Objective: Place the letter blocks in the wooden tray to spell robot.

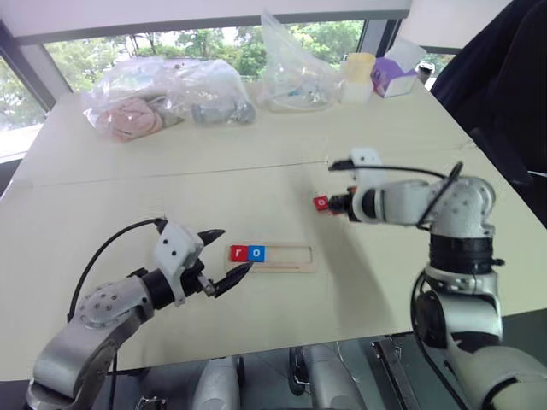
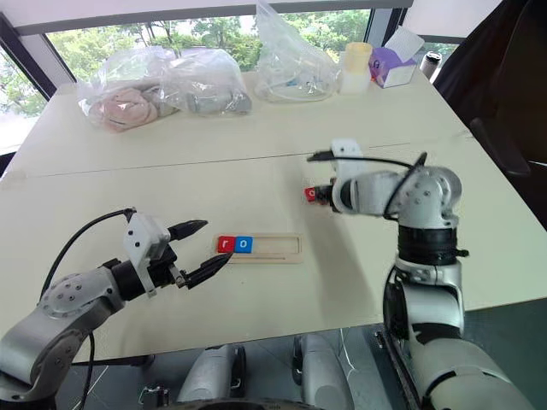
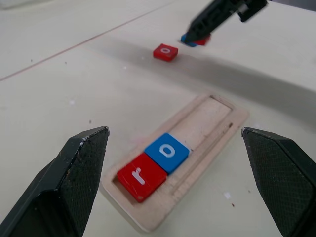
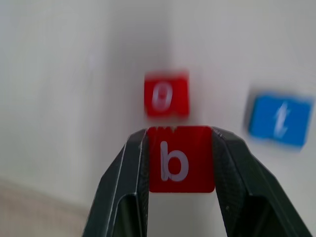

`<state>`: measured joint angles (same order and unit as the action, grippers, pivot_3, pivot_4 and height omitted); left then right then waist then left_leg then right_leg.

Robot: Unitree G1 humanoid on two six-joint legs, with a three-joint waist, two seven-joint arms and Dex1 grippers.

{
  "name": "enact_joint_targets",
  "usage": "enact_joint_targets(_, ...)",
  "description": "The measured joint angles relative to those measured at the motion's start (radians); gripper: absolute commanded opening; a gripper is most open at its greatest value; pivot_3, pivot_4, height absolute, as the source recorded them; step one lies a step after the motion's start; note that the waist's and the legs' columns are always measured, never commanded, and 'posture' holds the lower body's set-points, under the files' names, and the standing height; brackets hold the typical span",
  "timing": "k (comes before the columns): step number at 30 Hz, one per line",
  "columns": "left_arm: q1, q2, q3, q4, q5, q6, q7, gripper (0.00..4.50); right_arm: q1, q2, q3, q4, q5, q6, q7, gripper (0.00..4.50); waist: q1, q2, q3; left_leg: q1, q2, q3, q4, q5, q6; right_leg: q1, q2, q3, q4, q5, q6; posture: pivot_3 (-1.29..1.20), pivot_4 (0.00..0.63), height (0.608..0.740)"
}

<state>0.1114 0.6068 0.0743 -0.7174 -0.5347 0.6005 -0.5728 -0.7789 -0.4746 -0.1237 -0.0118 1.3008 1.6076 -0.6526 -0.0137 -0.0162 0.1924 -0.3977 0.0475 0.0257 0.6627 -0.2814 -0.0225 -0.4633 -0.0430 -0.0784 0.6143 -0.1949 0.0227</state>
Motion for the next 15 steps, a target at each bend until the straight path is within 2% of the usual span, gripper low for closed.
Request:
enact_joint_targets(3, -0.01, -0.001, -0.009, -0.003, 0.0, 0.0, 0.001, 4.5, 0.048, -0.181, 0.108, -0.009, 0.381, -0.086, -0.211, 1.15, 0.003, 0.0, 0.0, 0.001, 0.0, -0.001, 0.001, 0.0, 0.0, 0.002, 0.0, 0.0, -0.001, 0.0, 0.0, 0.0, 0.15, 0.74)
enact_joint_targets(6, -0.011, -0.004, -0.024, -0.001, 0.003, -0.001, 0.001, 4.5, 0.104, -0.31, 0.202, -0.065, 0.598, -0.224, -0.333, 1.15, 0.002, -0.001, 0.001, 0.002, 0.0, -0.001, 0.001, 0.0, 0.0, 0.003, 0.0, 0.0, -0.003, -0.002, -0.001, 0.0, 0.15, 0.74)
enact_joint_targets(15, -0.035, -0.004, -0.065, 0.012, 0.032, -0.042, -0.025, 4.5, 0.256, -0.369, 0.278, -0.228, 0.648, -0.429, -0.383, 1.15, 0.003, -0.001, 0.001, 0.002, 0.0, 0.0, 0.001, 0.0, 0.0, 0.003, 0.0, 0.001, -0.003, -0.001, 0.0, 0.0, 0.15, 0.74)
